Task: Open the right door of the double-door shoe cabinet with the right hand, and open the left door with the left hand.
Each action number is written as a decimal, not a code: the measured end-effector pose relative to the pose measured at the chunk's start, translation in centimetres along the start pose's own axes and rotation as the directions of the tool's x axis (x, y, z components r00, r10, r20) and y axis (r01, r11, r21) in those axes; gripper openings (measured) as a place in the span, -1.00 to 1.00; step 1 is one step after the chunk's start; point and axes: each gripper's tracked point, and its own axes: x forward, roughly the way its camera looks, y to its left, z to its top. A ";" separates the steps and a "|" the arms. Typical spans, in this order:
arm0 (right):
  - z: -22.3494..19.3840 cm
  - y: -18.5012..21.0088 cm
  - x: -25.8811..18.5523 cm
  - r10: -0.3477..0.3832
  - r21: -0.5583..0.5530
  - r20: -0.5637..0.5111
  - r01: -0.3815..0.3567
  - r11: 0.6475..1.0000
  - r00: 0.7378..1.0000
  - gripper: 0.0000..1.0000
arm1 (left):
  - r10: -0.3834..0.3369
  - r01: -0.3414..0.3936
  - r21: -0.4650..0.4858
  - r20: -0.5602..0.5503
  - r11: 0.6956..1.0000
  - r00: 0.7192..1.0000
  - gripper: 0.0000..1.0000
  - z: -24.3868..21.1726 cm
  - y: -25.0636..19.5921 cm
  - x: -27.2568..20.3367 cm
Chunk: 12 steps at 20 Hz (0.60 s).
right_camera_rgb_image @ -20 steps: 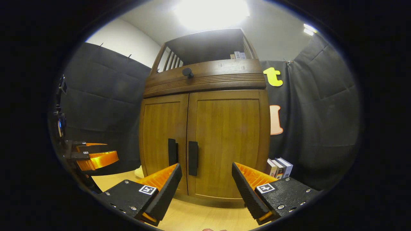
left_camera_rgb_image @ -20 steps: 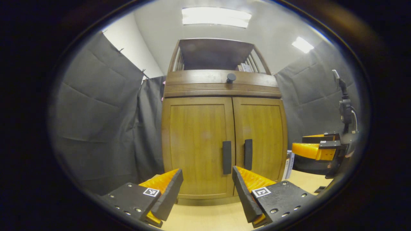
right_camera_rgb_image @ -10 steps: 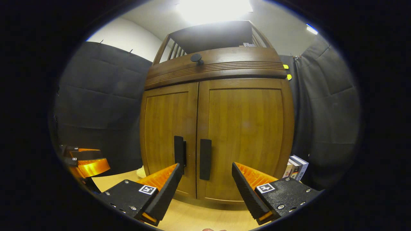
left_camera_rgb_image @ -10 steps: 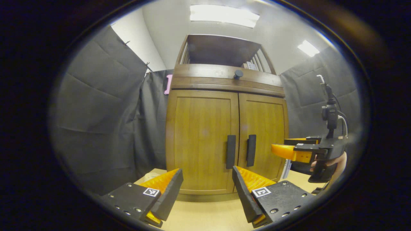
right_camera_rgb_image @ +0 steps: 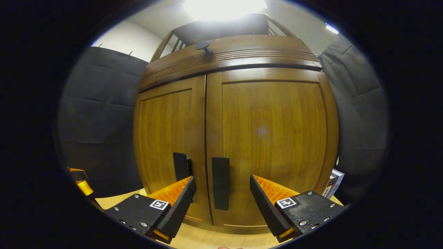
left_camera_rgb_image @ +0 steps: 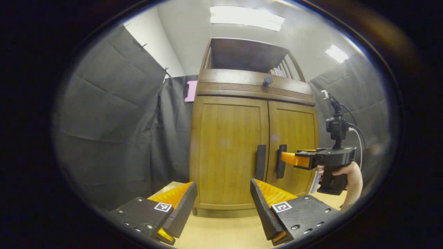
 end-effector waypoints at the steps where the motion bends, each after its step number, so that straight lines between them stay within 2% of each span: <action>1: -0.1 -0.2 0.7 -0.010 0.006 -0.002 0.010 1.000 1.000 0.94 | 0.000 0.000 -0.006 -0.009 1.000 1.000 0.79 -0.2 0.0 0.0; 8: -1.5 -0.8 3.6 -0.041 0.008 -0.036 0.042 0.999 0.999 0.93 | 0.008 -0.011 -0.034 -0.079 0.999 0.997 0.79 -1.2 0.2 -0.2; 9: -1.0 -0.8 3.7 -0.046 0.000 -0.023 0.046 0.999 0.999 0.86 | 0.007 -0.011 -0.044 -0.085 0.999 0.996 0.76 -1.2 0.2 0.0; 10: -0.6 -0.8 3.8 -0.032 -0.007 -0.001 0.032 0.999 0.999 0.88 | 0.007 -0.011 -0.054 -0.091 0.998 0.996 0.79 -1.4 0.2 0.1; 12: -0.6 -0.8 4.1 -0.017 -0.011 -0.001 0.017 1.000 1.000 0.56 | 0.011 -0.019 -0.069 -0.104 0.997 0.995 0.79 -1.6 0.3 0.1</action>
